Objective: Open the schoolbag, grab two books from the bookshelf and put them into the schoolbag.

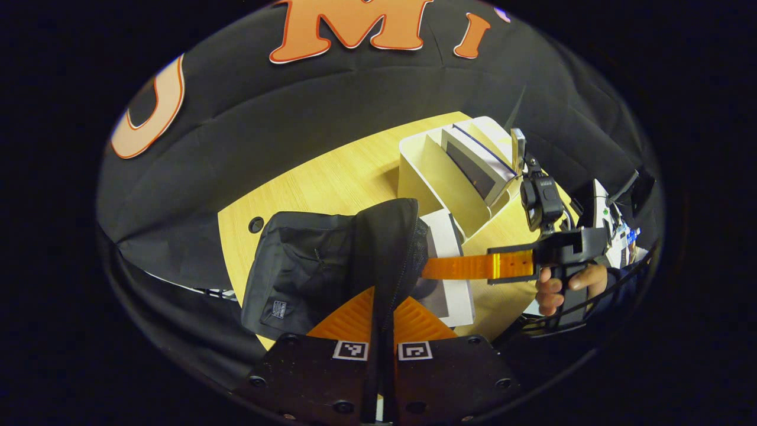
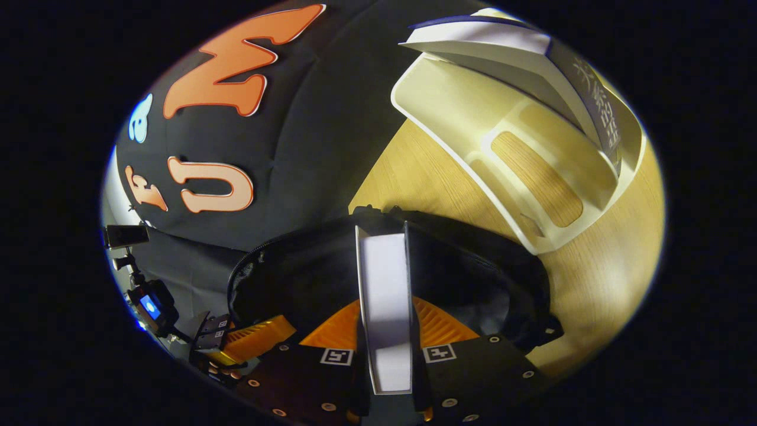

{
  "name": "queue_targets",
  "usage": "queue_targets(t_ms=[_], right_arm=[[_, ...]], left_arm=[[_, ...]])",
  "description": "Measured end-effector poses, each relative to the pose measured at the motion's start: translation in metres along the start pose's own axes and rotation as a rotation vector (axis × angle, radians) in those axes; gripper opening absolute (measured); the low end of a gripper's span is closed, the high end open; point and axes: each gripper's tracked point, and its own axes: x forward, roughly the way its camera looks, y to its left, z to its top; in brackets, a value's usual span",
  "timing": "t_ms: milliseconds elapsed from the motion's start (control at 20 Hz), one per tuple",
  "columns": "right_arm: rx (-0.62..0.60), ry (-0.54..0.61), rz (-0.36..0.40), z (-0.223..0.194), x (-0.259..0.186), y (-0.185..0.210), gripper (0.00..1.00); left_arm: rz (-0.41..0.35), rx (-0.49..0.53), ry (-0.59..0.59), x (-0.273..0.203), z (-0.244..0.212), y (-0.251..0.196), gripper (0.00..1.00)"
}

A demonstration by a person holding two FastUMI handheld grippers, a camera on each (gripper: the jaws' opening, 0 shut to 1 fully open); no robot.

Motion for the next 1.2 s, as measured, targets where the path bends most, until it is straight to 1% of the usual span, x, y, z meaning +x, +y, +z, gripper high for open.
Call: queue_targets(t_ms=[100,400,450,500,550,600,700,750,800,850,900,950,1000,1150,1200], right_arm=[[-0.006,-0.028,-0.032,-0.002,0.005,-0.002,0.28],[-0.023,-0.090,-0.083,0.003,0.021,-0.006,0.28],[-0.021,-0.095,-0.088,0.002,0.022,-0.006,0.41],[-0.018,-0.096,-0.089,0.001,0.023,-0.004,0.41],[-0.013,-0.094,-0.088,0.001,0.023,-0.004,0.31],[-0.013,-0.091,-0.075,0.001,0.022,0.000,0.32],[-0.010,-0.061,-0.098,-0.007,0.019,-0.002,0.38],[-0.007,-0.041,-0.114,-0.011,0.016,-0.004,0.39],[-0.015,-0.029,-0.114,-0.015,0.018,-0.003,0.54],[-0.026,0.009,-0.133,-0.024,0.013,-0.004,0.69],[-0.045,0.043,-0.139,-0.035,0.011,-0.004,0.90],[-0.069,0.080,-0.150,-0.045,0.011,-0.006,0.94],[-0.091,0.118,-0.154,-0.056,0.009,-0.006,0.94],[-0.175,0.128,-0.212,-0.058,-0.003,-0.014,0.95],[-0.212,0.136,-0.244,-0.055,-0.012,-0.019,0.95]], left_arm=[[-0.016,0.005,-0.001,0.003,0.000,-0.002,0.05],[-0.039,0.024,-0.008,0.002,-0.003,-0.004,0.04],[-0.039,0.027,-0.012,0.003,-0.003,-0.003,0.04],[-0.040,0.029,-0.012,0.003,-0.003,-0.002,0.05],[-0.038,0.030,-0.015,0.001,-0.003,0.000,0.05],[-0.037,0.029,-0.013,0.002,-0.003,0.001,0.04],[-0.036,0.025,-0.012,0.002,-0.003,0.002,0.04],[-0.034,0.026,-0.009,0.003,-0.004,0.004,0.04],[-0.032,0.025,-0.009,0.003,-0.004,0.005,0.04],[-0.035,0.025,-0.009,0.004,-0.004,0.006,0.04],[-0.036,0.024,-0.008,0.005,-0.004,0.005,0.04],[-0.033,0.028,-0.008,0.005,-0.003,0.005,0.05],[-0.029,0.032,-0.008,0.005,-0.003,0.005,0.05],[-0.022,0.043,-0.006,0.006,-0.004,0.004,0.04],[-0.016,0.042,-0.004,0.007,-0.004,0.005,0.05]])
